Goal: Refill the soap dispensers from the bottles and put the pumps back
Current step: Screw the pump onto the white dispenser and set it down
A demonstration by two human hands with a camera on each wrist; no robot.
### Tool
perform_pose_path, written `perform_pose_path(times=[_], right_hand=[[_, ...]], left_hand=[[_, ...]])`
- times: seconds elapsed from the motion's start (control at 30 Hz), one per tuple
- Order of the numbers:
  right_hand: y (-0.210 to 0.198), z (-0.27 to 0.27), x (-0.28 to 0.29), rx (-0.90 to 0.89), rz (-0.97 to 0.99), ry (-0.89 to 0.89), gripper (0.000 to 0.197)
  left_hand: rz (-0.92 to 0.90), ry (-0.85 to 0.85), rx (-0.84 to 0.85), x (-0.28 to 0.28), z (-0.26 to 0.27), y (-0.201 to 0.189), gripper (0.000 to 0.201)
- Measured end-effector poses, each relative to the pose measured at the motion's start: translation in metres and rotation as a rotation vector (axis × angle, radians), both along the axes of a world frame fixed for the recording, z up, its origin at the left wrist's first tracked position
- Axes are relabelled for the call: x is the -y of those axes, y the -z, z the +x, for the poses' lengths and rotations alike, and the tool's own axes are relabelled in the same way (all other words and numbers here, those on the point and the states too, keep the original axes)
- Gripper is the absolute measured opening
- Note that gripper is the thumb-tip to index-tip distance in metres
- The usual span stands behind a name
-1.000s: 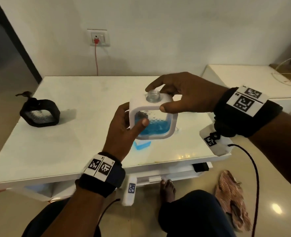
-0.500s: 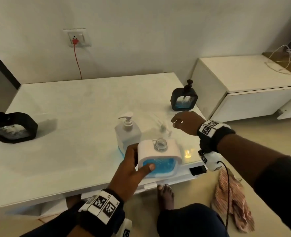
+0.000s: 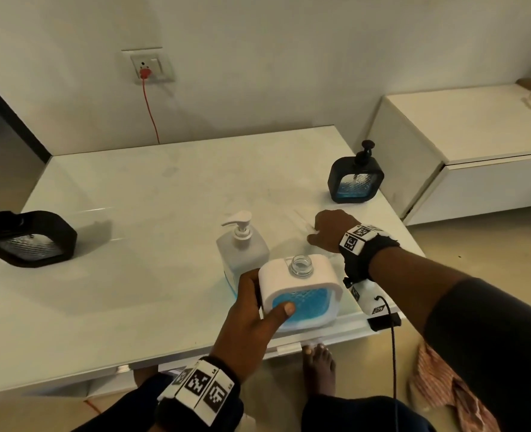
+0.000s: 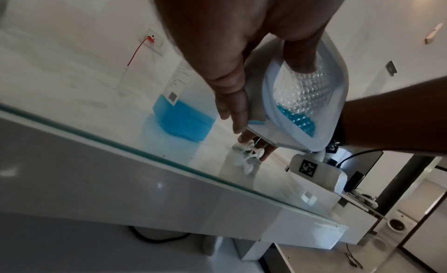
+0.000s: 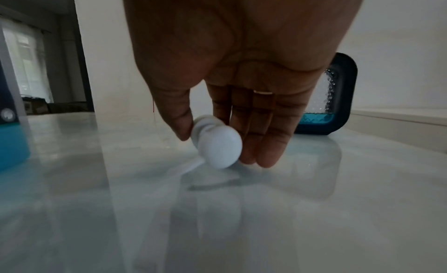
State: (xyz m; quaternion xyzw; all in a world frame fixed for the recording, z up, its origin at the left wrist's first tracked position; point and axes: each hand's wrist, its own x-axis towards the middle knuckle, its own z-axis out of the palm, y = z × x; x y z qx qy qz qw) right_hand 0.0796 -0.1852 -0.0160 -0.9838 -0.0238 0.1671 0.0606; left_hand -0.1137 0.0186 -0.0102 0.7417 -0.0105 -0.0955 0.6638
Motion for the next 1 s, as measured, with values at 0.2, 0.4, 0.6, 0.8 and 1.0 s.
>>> perform_pose_path(times=[0.2, 0.4, 0.6, 0.8, 1.0], right_hand=[[-0.062, -0.027, 0.02, 0.1, 0.118, -0.013, 0.039], [-0.169, -0.076, 0.051, 0.325, 0.218, -0.063, 0.035], [-0.248, -0.123, 0.048, 0.34, 0.112, -0.238, 0.032], [-0.276, -0.135, 0.03, 0.385, -0.02, -0.4, 0.033], [-0.274, -0.135, -0.002, 0.356, -0.11, -0.51, 0.032]], left_hand=[[-0.031, -0.076, 0.024, -0.002, 0.0, -0.009, 0.047], [-0.083, -0.086, 0.048, -0.004, -0.005, -0.017, 0.042], [-0.089, -0.075, 0.102, -0.002, -0.01, -0.027, 0.045], [-0.129, -0.122, 0.128, -0.013, -0.01, -0.042, 0.043], [-0.089, -0.141, 0.163, -0.024, -0.012, -0.046, 0.044]])
